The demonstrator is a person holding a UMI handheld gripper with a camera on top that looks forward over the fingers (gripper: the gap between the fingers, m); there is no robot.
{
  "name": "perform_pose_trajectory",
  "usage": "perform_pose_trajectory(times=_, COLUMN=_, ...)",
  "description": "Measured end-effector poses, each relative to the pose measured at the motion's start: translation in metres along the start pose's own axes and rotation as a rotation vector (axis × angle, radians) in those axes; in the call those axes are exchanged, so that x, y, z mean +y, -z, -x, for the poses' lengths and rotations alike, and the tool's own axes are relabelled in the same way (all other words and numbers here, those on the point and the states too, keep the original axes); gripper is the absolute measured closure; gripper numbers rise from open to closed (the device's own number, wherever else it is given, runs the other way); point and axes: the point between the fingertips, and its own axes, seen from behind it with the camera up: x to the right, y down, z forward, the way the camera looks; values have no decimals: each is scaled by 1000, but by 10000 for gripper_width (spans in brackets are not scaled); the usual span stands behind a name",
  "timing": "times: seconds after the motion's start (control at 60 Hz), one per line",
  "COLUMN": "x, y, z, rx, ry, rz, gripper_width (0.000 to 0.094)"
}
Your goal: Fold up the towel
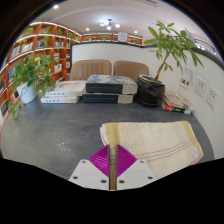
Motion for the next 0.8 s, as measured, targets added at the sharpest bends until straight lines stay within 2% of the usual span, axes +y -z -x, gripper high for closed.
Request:
perform_pose_trajectory(times=0.083, x=2, y=0, z=0, rx=-23, ry=16, rz=8, gripper_width=896)
perform_pose_trajectory(times=0.233, x=-2, y=5, z=1, rx=-74, ry=51, rz=114, gripper_width=909)
perform_pose_trajectory(times=0.283, x=-22, y=11, z=-8, rx=-75, ry=76, rz=96, gripper_width=909)
perform_pose_trajectory(times=0.383, x=-81, y=38, z=-46, rx=-58, ry=92, rz=8, gripper_width=908)
perform_pose_trajectory(times=0.467, x=-119, y=61, z=-99, rx=-4, ry=99, rz=-52, gripper_width=909)
perform_pose_trajectory(times=0.55, x=-136, y=73, z=-160, rx=54, ry=109, rz=-75, gripper_width=908)
perform_pose_trajectory(times=0.65, x=-116, y=63, z=-228, rx=97, ry=99, rz=-51, gripper_width=906)
perform_pose_trajectory(times=0.717, x=-87, y=48, z=-268, rx=116, ry=92, rz=18, gripper_width=886)
perform_pose_trajectory(times=0.8, x=-42, y=28, z=-305, rx=148, ry=99, rz=98, gripper_width=723)
